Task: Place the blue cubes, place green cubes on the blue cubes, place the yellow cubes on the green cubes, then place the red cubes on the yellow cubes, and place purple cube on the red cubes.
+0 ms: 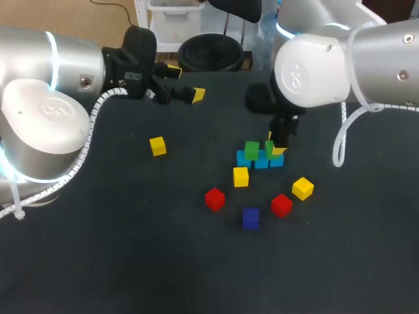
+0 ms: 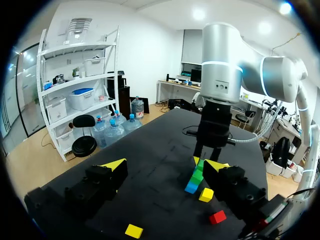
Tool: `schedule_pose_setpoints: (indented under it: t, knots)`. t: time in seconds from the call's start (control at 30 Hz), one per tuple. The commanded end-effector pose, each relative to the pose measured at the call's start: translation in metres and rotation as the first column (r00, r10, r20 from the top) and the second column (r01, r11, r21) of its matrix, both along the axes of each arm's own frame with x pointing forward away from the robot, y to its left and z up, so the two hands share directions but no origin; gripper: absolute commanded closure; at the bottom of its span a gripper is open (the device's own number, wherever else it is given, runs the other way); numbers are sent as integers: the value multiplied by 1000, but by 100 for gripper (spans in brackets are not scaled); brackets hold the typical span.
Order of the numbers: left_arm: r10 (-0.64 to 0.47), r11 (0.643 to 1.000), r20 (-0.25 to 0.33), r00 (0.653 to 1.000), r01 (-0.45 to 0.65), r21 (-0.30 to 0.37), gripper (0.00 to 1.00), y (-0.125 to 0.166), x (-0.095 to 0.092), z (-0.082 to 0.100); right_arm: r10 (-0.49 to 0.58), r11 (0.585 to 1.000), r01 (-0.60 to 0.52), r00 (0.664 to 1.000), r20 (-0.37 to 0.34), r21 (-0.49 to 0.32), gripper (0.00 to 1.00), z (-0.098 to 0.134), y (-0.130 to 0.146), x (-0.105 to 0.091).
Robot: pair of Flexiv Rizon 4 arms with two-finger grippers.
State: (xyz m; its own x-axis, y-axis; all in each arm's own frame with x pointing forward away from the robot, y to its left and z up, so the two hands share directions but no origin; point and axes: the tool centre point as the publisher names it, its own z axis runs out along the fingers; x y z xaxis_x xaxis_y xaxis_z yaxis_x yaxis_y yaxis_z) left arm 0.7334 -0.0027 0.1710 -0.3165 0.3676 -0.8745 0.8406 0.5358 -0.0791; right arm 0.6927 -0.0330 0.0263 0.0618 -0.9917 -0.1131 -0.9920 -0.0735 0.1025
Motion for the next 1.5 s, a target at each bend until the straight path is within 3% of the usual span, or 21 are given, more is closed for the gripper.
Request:
schedule_pose_setpoints:
  t: [0.03, 0.3, 0.33, 0.4, 0.43, 0.87, 1.33, 1.4, 1.43, 1.47, 1.5]
  knots:
    - [-1, 1000, 5, 1000, 1, -6, 0, 1, 0, -1, 2, 1000, -2, 1000, 0, 2, 100, 0, 1, -2]
    - [-1, 1000, 5, 1000, 1, -6, 0, 1, 0, -1, 7, 1000, -7, 1000, 0, 1, 100, 0, 1, -2]
    - [-1, 1000, 5, 1000, 1, -6, 0, 1, 0, -1, 17, 1000, -17, 1000, 1, -6, 84, 1, 1, -2]
    - [-1, 1000, 5, 1000, 1, -6, 0, 1, 0, -1, 19, 1000, -19, 1000, -4, -4, 31, 1, 1, -2]
    - [-1, 1000, 5, 1000, 1, -6, 0, 1, 0, -1, 18, 1000, -18, 1000, -4, -3, 0, 1, 1, -2]
    - [-1, 1000, 5, 1000, 1, -6, 0, 1, 0, -1, -34, 999, 34, 999, 1, 26, 0, 5, 11, -2]
    - [-1, 1000, 5, 1000, 1, -6, 0, 1, 0, -1, -9, 999, 9, 1000, 5, 38, 0, 5, 36, 0]
    - [-1, 1000, 5, 1000, 1, -6, 0, 1, 0, -1, -7, 999, 7, 1000, 6, 35, 22, 5, 37, 1]
    - [-1, 1000, 5, 1000, 1, -6, 0, 1, 0, -1, -6, 999, 6, 1000, 8, 33, 39, 5, 37, 2]
    - [-1, 1000, 5, 1000, 1, -6, 0, 1, 0, -1, -5, 999, 5, 1000, 8, 32, 50, 5, 37, 2]
    - [-1, 1000, 5, 1000, 1, -6, 0, 1, 0, -1, -5, 1000, 5, 1000, 8, 31, 51, 5, 38, 2]
